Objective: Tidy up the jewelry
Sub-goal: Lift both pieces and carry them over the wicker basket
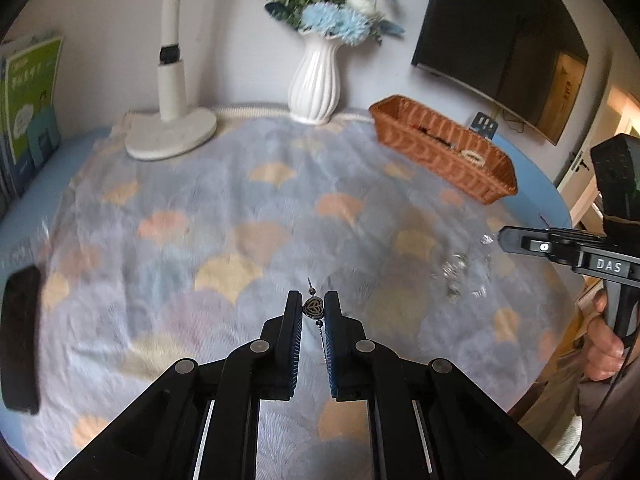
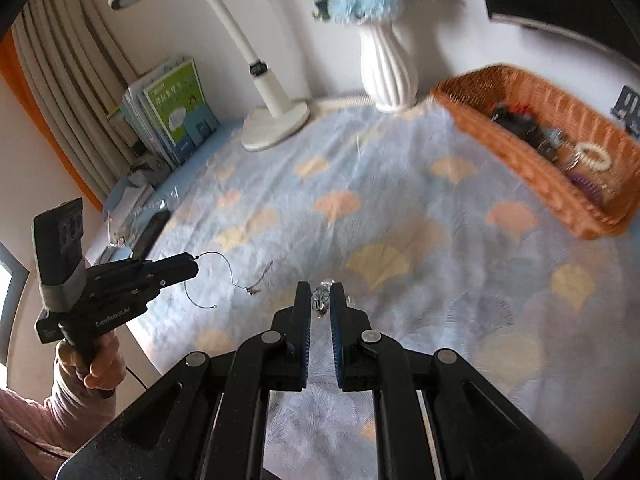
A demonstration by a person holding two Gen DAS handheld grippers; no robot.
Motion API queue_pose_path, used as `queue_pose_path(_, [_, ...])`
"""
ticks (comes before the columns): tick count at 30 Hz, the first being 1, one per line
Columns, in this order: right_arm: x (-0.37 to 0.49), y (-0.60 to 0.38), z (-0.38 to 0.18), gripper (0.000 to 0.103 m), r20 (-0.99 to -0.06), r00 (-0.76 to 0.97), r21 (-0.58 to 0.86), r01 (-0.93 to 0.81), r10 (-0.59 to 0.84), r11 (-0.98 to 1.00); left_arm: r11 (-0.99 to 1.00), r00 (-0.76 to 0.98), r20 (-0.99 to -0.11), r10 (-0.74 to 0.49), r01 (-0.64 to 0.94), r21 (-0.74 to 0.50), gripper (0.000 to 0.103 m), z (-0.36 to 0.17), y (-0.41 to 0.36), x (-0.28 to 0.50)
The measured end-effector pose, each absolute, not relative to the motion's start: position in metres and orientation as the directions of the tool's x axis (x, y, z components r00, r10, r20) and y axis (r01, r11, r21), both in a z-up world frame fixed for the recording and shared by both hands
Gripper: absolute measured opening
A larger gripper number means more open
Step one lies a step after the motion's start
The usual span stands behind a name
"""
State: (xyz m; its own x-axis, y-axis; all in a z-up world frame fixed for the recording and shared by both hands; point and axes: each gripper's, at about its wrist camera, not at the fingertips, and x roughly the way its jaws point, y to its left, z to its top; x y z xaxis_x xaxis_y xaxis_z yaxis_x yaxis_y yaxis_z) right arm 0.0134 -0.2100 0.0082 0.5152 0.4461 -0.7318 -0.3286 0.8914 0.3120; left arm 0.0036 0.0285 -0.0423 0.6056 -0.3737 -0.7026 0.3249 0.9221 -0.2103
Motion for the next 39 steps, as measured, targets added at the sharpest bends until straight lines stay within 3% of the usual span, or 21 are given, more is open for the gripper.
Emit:
queue_pose_path(11, [0.004,-0.258,0.033,0.012,-0.685,0.592,0.34,-0.255,0.424,0.905,0.893,0.611,-0.666,-0.427,0.398,-0.208,0.011,-0.011,0.01,0.011])
queue_pose_path(29, [0.021,-0.356,0.099,0.012,-0.588,0.757,0.276,-0.144,0.285,0.95,0.778,0.658,-0.576,-0.485,0.626,0.06,0.011,0.084,-0.13,0.065])
queue_pose_path(39, [0.071,-0.396,0.112,0.012,-0.565,0.791,0.245,-0.111,0.235,0.963,0.732,0.683,-0.494,-0.538,0.669,0.129,0.011,0.12,-0.206,0.101])
